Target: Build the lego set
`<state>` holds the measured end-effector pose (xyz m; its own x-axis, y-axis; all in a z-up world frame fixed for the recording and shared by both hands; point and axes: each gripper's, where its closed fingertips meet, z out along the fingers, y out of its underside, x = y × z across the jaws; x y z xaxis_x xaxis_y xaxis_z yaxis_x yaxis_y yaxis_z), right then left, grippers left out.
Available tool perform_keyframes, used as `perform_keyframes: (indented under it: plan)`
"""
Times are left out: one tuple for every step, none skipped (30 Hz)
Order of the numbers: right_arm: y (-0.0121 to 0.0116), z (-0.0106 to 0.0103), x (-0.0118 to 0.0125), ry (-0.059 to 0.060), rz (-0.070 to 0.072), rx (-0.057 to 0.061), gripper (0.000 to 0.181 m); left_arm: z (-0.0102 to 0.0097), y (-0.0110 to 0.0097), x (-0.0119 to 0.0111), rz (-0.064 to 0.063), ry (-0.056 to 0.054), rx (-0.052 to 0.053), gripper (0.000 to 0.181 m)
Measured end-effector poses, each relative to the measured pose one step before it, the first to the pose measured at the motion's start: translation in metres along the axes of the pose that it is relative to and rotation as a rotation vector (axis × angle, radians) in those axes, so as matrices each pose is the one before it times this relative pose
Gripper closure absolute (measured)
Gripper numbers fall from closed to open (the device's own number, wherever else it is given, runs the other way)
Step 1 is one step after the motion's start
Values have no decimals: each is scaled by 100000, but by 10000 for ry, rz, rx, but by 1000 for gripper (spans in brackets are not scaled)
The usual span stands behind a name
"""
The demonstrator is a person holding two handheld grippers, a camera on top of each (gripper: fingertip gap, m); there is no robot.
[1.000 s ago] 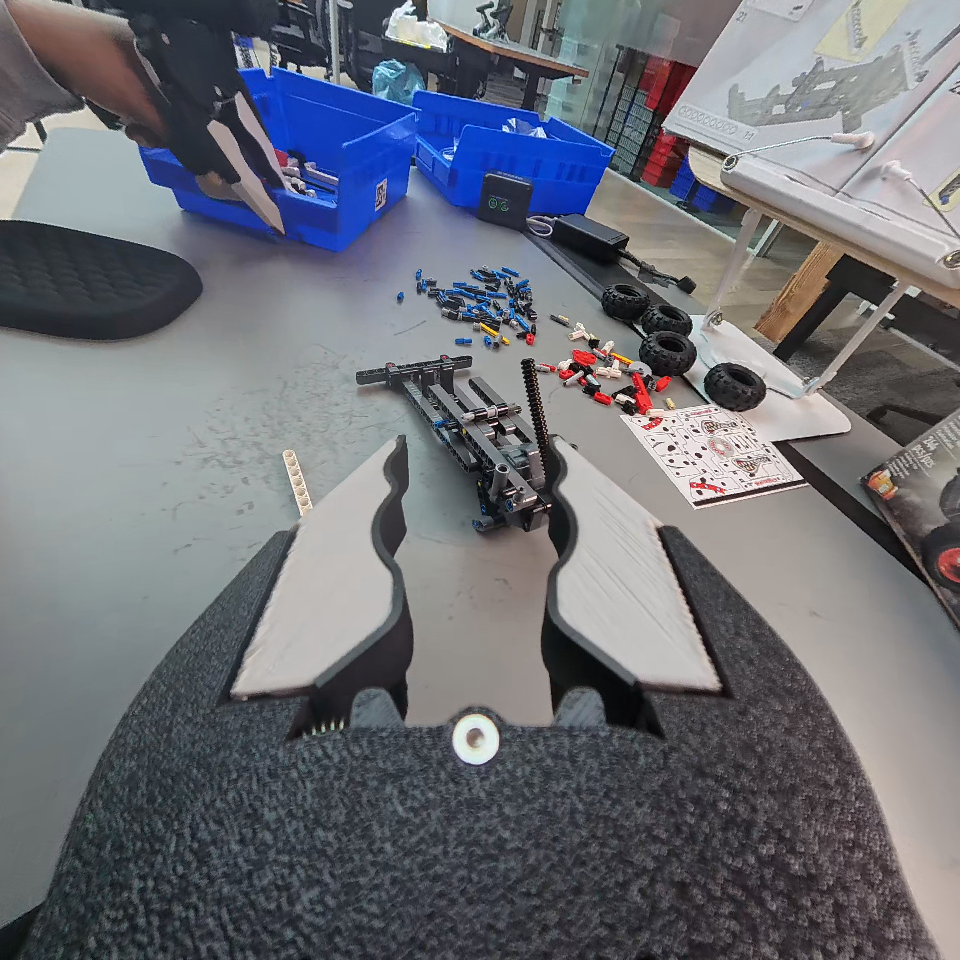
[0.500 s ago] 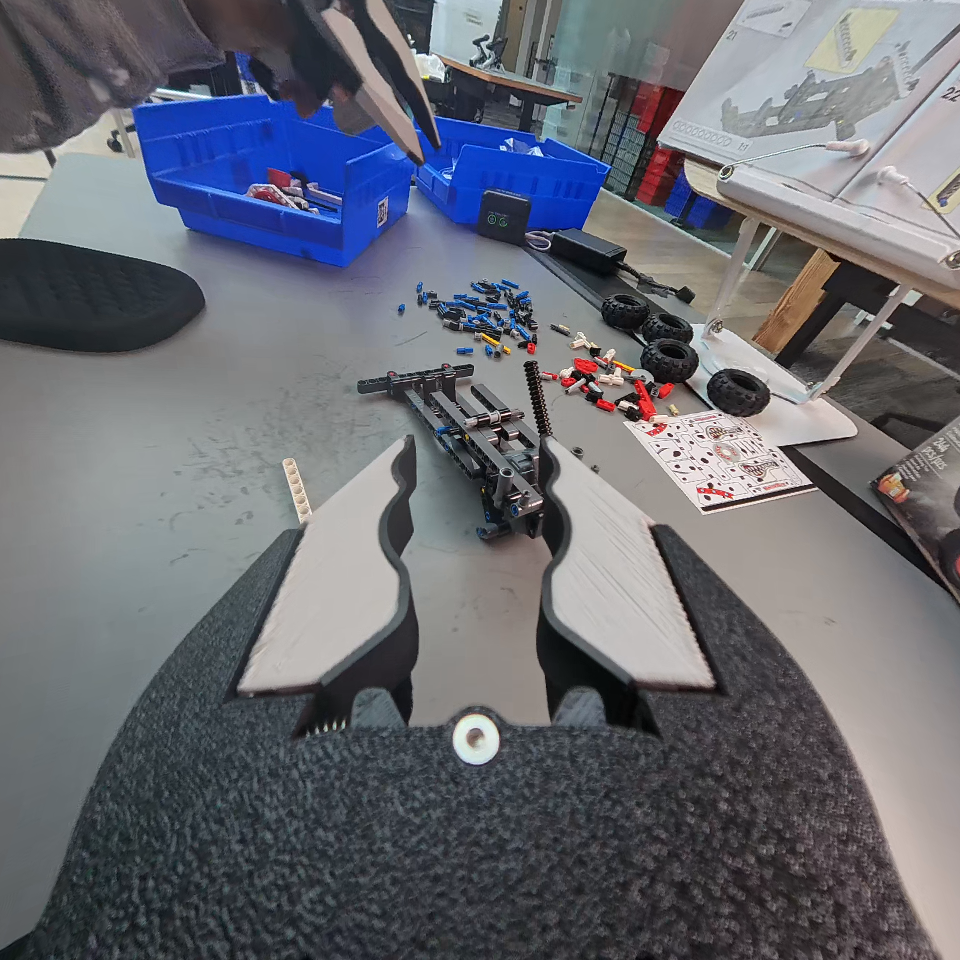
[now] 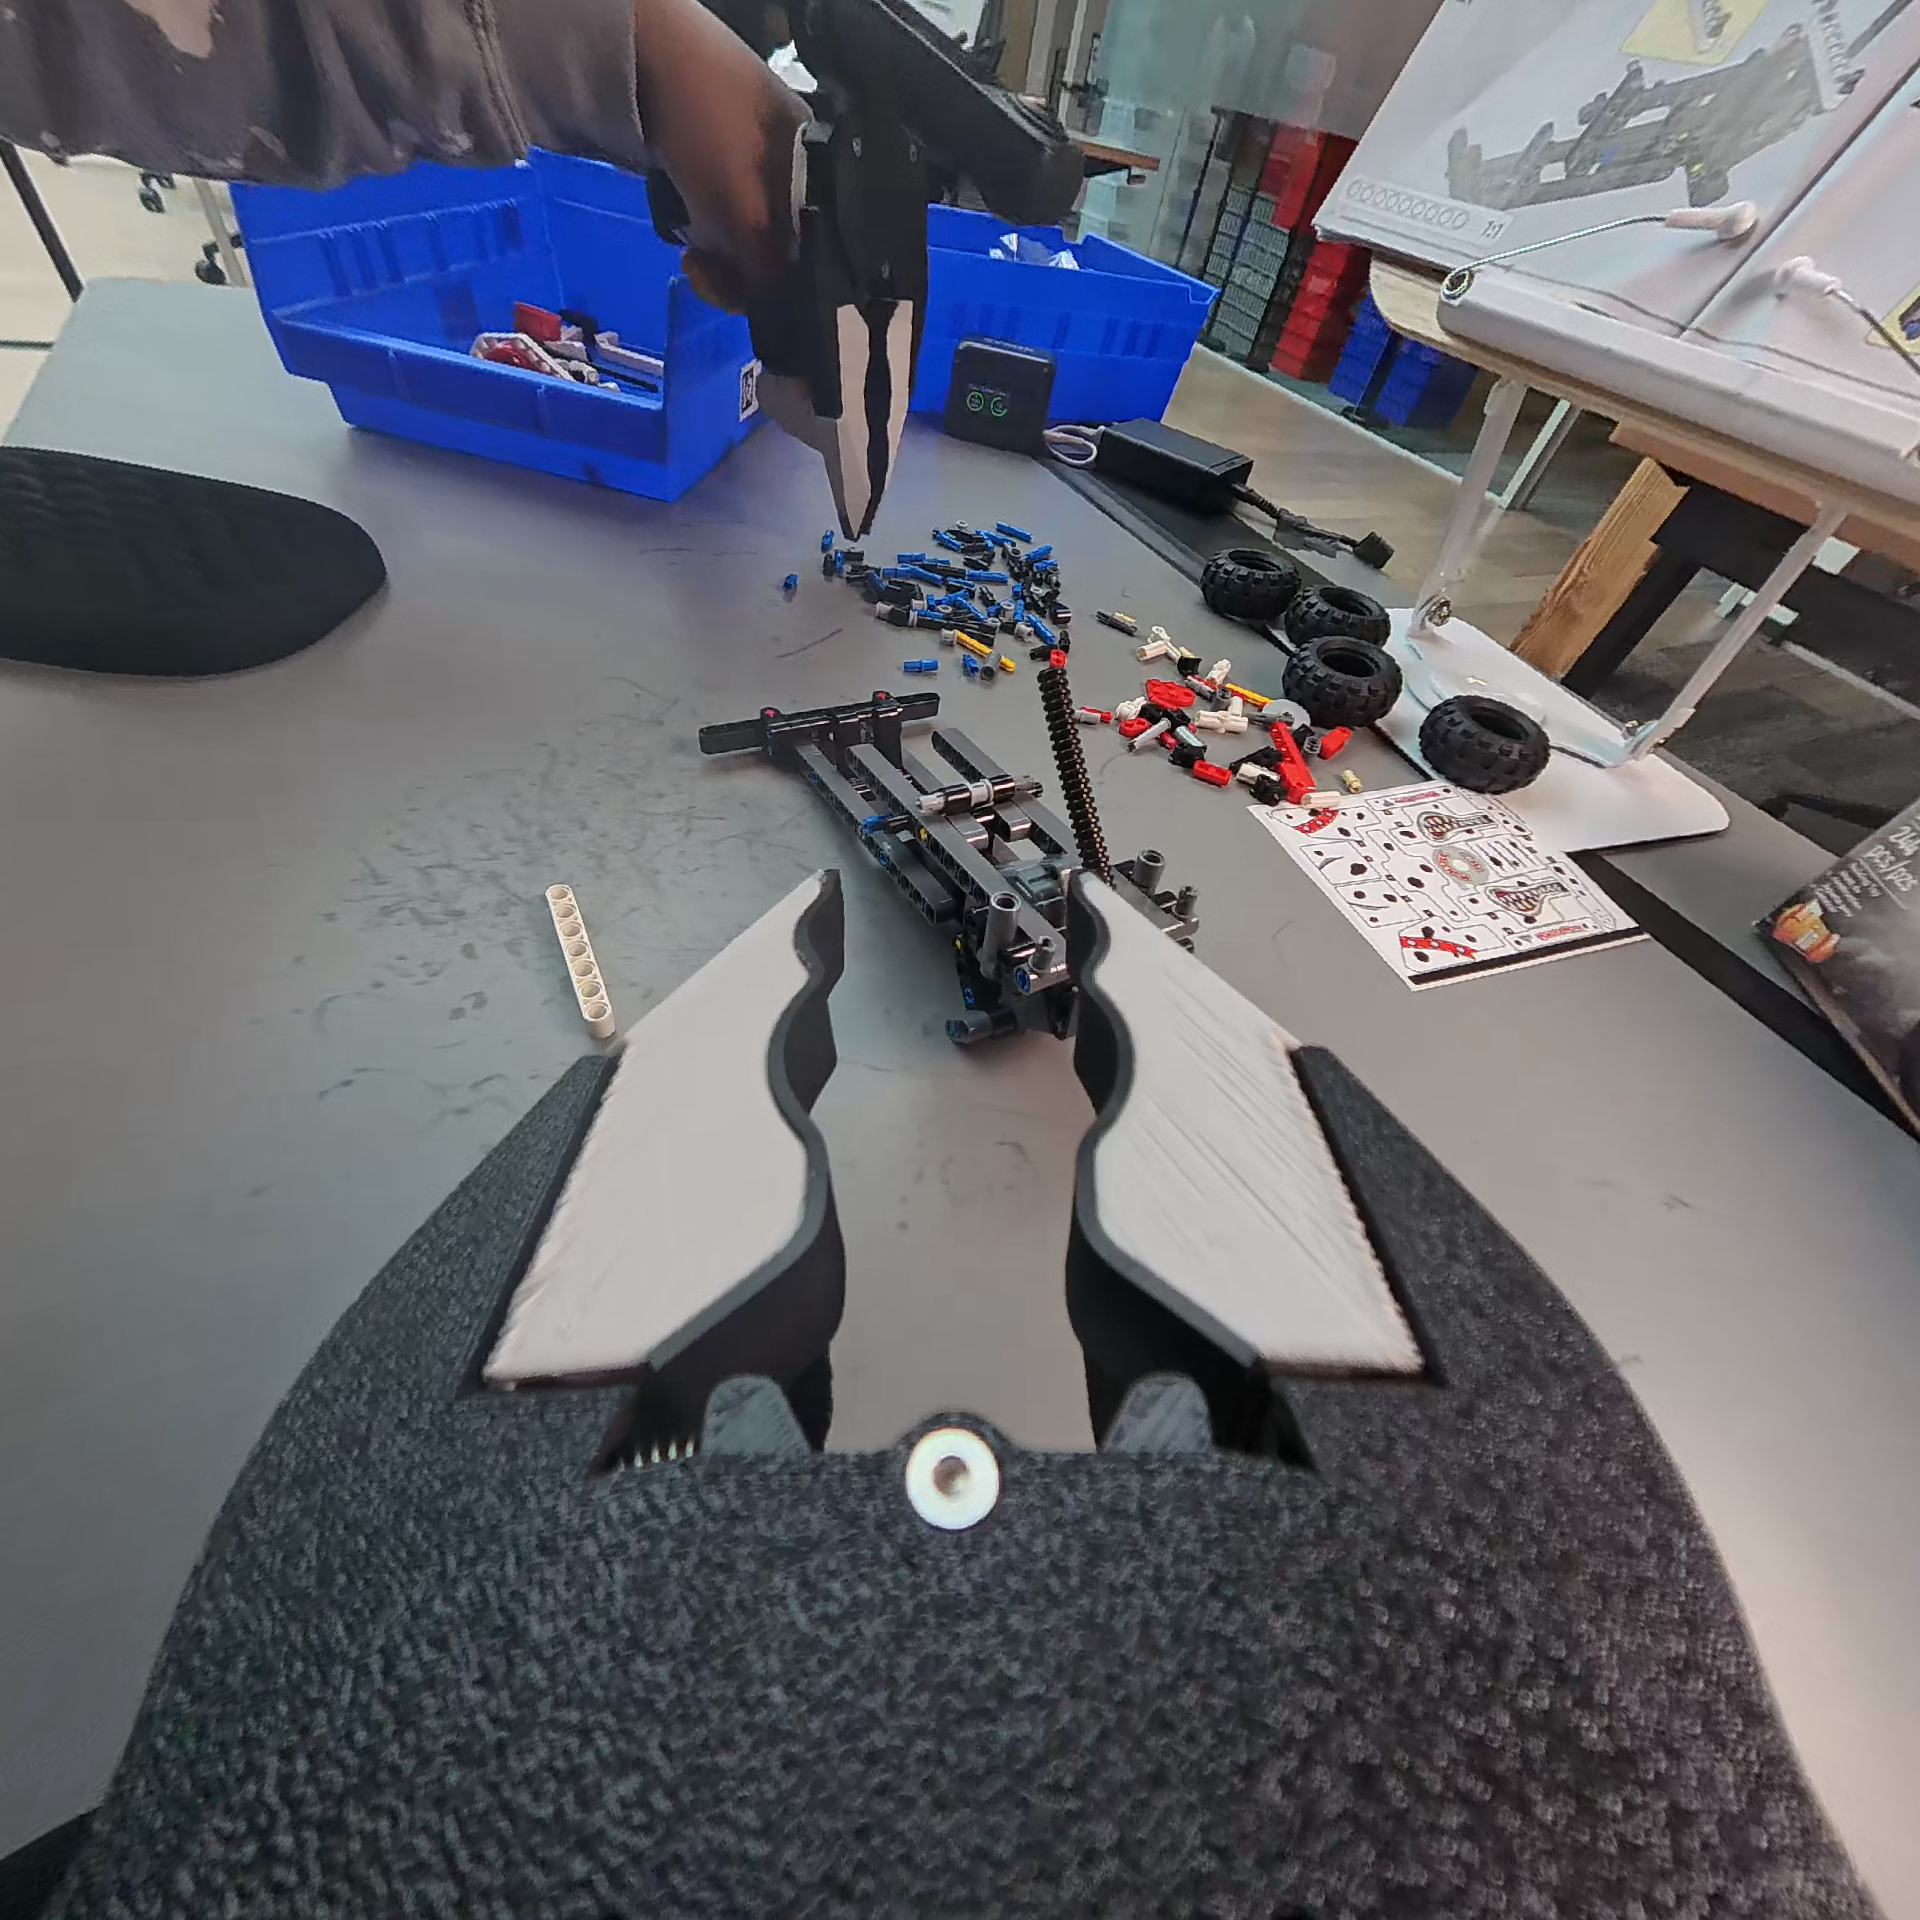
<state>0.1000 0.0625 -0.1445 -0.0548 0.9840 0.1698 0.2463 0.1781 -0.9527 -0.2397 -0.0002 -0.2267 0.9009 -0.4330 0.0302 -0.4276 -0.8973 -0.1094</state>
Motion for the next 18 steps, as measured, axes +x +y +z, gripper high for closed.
perform_keyframes:
  plan:
    - [89, 50, -45, -34, 13, -22, 139, 154, 8, 26, -50, 74, -4, 171]
    - [83, 36, -47, -32, 7, -25, 139, 121, -56, 96, -38, 107, 34, 171]
    - [74, 40, -41, -16, 2, -20, 139, 111, -39, 66, -53, 72, 18, 171]
    - [53, 36, -26, -10, -4, -19, 139, 115, 23, -20, -22, 11, -38, 171]
    - [36, 21, -10, -3, -8, -19, 139, 110, 78, -29, 39, -24, -81, 171]
    - [23, 12, 9, 9, -9, -14, 139, 116, 92, -54, 48, -41, -84, 171]
    - [12, -7, 11, 11, -8, -10, 139, 99, 80, -27, 23, -19, -79, 172]
    - [-4, -15, 18, 17, -3, -3, 139, 50, -15, -18, 15, -10, -20, 172]
    - [-5, -29, 36, 20, 1, 4, 139, -1, -61, -5, 14, 12, 8, 173]
    - [-14, -16, 29, 15, 5, 8, 139, 30, -9, 54, 12, 36, -20, 173]
    - [-17, -22, 33, 17, 3, 3, 139, 44, -18, 16, 24, 9, -15, 173]
    - [12, -14, 19, 9, -10, -7, 139, 39, -27, -2, 37, -14, -10, 173]
    - [19, 6, 5, 6, -12, -10, 139, 31, -11, -2, 30, -17, -21, 173]
    - [36, 12, -9, -2, -7, -17, 139, 40, 7, -8, 25, -30, -37, 174]
    - [46, 16, -15, -8, -11, -26, 139, 74, 73, 5, 51, -40, -75, 175]
    - [62, 21, -29, -5, -19, -27, 139, 80, 59, 6, 80, -48, -68, 175]
    - [44, 7, -22, -5, -23, -26, 139, 52, 16, 2, 63, -47, -35, 175]
    - [33, 12, -22, -2, -18, -18, 139, 5, 13, -4, 22, -23, -25, 175]
